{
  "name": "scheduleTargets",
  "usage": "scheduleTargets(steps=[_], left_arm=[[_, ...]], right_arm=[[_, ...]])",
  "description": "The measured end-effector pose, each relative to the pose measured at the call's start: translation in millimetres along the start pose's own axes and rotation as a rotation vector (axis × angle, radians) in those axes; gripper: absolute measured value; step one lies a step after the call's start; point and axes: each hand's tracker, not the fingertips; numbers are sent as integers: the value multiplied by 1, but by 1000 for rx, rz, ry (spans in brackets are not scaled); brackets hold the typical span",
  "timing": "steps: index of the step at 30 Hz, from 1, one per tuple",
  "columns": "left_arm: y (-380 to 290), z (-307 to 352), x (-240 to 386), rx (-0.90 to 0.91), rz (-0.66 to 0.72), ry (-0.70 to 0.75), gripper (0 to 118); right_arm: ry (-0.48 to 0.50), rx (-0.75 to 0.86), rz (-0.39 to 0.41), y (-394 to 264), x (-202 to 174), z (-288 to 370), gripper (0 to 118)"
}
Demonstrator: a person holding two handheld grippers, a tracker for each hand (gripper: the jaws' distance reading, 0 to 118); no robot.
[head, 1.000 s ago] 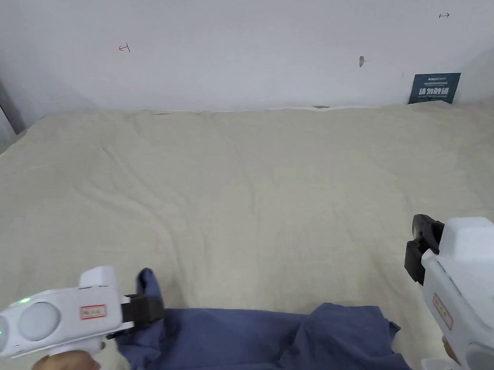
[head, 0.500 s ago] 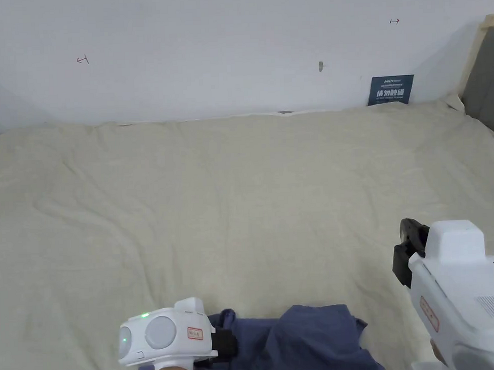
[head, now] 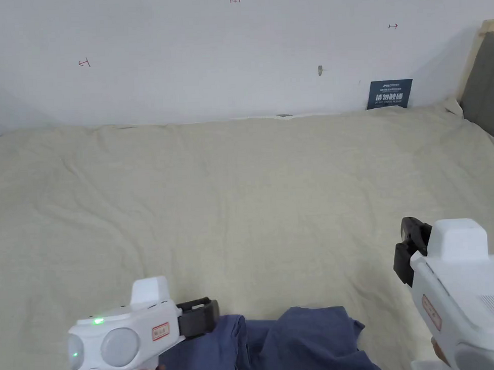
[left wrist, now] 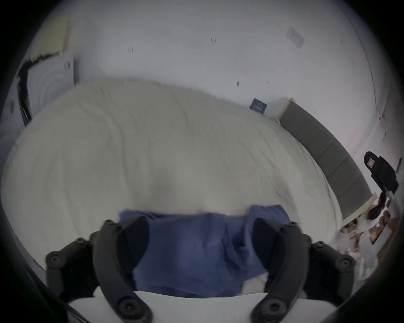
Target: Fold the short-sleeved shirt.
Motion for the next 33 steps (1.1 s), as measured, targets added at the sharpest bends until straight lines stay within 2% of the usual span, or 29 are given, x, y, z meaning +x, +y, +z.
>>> scheduleTargets(steps=[2,6,11,21,25,27,33], left_arm=[[-4,8,-5,59,-33,55,80],[-18,2,-12,70,-110,108,3],[-40,-25,-11,7,-104,65,1],[-78,-81,46,-109,-174,-3,1],[-98,-104,63,-216,-184,-50,1],[-107,-104,69,-140,-241,9,1],[-88,-90,56,-143,-164,-53,1]], right_arm=[[4,4,0,3,-4,4,1],[9,7,-1,3,-5,4,1],[8,4,-4,0,-3,5,1],[-22,-15,3,-2,11,5,1],[-37,-22,5,-3,15,5,1],[-42,-25,3,-3,16,6,1],[-45,-27,11,-2,15,8,1]])
